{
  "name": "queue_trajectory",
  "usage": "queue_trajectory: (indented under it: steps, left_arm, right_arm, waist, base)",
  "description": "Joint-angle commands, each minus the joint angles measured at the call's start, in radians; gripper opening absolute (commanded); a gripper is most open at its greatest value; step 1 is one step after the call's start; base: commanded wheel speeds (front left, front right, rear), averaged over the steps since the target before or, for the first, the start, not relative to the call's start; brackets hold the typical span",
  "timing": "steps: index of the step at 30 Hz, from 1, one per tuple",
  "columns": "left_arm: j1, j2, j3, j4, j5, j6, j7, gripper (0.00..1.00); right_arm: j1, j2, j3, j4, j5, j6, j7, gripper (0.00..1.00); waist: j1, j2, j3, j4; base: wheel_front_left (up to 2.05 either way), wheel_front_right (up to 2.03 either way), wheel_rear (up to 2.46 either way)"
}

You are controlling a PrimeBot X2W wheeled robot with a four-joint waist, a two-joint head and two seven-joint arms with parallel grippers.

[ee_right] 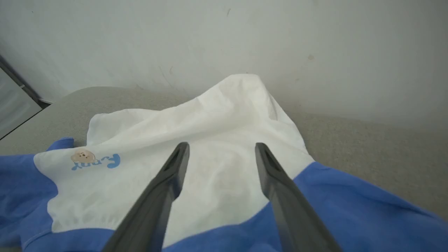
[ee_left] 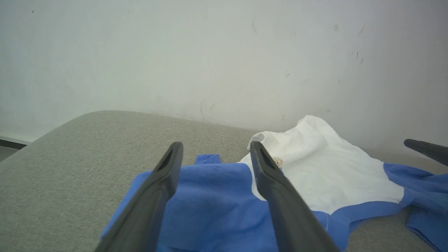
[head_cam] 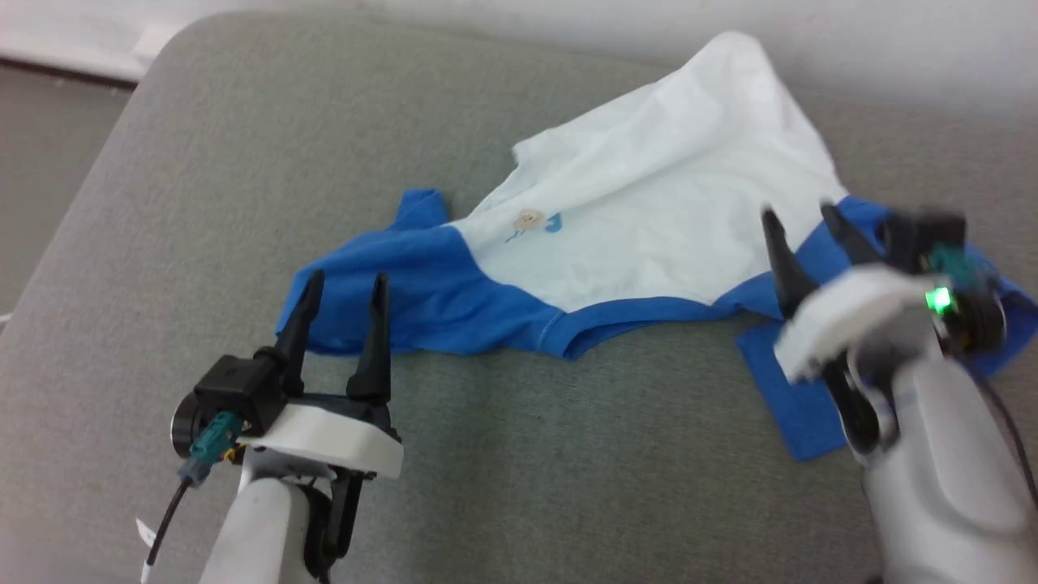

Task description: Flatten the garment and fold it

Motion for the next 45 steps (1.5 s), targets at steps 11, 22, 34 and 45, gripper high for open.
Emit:
queue_trajectory:
  steps: [11, 22, 34, 45]
  left_arm:
    - [0.082, 0.009, -0.016, 0.013, -0.029, 0.006, 0.094, 1.0]
    - [0.008, 0.075, -0.089, 0.079, 0.006, 0.053, 0.569, 1.0]
    - [-0.097, 0.136, -0.167, 0.188, 0.067, 0.002, 0.605, 1.0]
    - [-0.125, 0.123, -0.17, 0.236, 0.041, 0.0, 0.561, 0.0]
  right_arm:
    - [0.396, 0.011, -0.151, -0.311, 0.151, -0.002, 0.083, 1.0]
    - [0.421, 0.011, -0.153, -0.388, 0.183, -0.002, 0.1, 1.0]
    - [0.411, 0.011, -0.133, -0.386, 0.209, -0.002, 0.1, 1.0]
    - [0.399, 0.011, -0.12, -0.372, 0.215, -0.002, 0.092, 1.0]
  waist:
    - [0.0003, 0.0, -0.12, -0.107]
    - [0.0003, 0.0, -0.101, -0.139]
    - [0.0003, 0.0, -0.057, -0.171]
    - [0.0003, 0.0, -0.047, -0.167]
  base:
    - [0.0, 0.0, 0.0]
    - [0.0, 0.0, 0.0]
    - [0.0, 0.0, 0.0]
    - [0.0, 0.0, 0.0]
